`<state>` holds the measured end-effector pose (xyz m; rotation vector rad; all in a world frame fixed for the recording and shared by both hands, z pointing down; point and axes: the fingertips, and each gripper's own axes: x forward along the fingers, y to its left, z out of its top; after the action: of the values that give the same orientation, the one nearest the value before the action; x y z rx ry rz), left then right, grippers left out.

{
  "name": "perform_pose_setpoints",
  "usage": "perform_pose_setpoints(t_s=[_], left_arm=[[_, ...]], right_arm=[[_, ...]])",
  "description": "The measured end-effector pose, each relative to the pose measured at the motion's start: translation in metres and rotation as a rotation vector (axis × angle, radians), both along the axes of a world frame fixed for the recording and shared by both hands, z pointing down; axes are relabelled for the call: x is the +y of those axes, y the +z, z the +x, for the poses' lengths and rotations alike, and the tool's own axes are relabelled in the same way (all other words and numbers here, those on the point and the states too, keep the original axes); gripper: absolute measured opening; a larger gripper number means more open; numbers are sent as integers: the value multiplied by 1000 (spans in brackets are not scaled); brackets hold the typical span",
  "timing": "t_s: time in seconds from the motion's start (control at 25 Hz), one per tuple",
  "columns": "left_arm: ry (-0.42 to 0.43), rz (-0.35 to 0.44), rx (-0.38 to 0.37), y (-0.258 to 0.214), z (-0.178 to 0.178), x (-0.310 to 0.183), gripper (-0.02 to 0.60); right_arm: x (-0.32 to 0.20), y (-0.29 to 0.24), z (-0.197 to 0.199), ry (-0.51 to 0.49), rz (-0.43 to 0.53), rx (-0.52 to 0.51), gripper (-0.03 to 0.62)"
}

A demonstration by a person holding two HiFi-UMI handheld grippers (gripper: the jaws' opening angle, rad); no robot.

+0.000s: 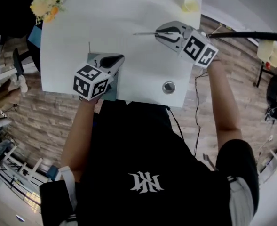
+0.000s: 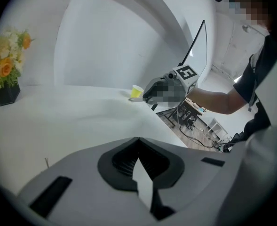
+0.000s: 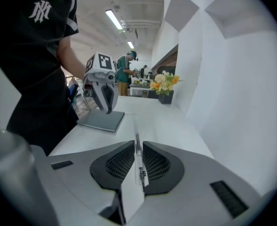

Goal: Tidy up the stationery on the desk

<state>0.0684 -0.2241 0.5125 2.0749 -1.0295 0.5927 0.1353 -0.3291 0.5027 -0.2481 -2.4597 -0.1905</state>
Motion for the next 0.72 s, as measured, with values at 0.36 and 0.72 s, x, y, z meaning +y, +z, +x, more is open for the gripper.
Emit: perform_pose_setpoints(t_s=[0.36,0.72], left_arm=[[123,127,62,-33,-66,27,2],[268,172,113,-44,-133,85,3]], right_arm=[[65,-78,-42,347,-45,-145,75],[129,-64,-91,742,-199,-229,75]])
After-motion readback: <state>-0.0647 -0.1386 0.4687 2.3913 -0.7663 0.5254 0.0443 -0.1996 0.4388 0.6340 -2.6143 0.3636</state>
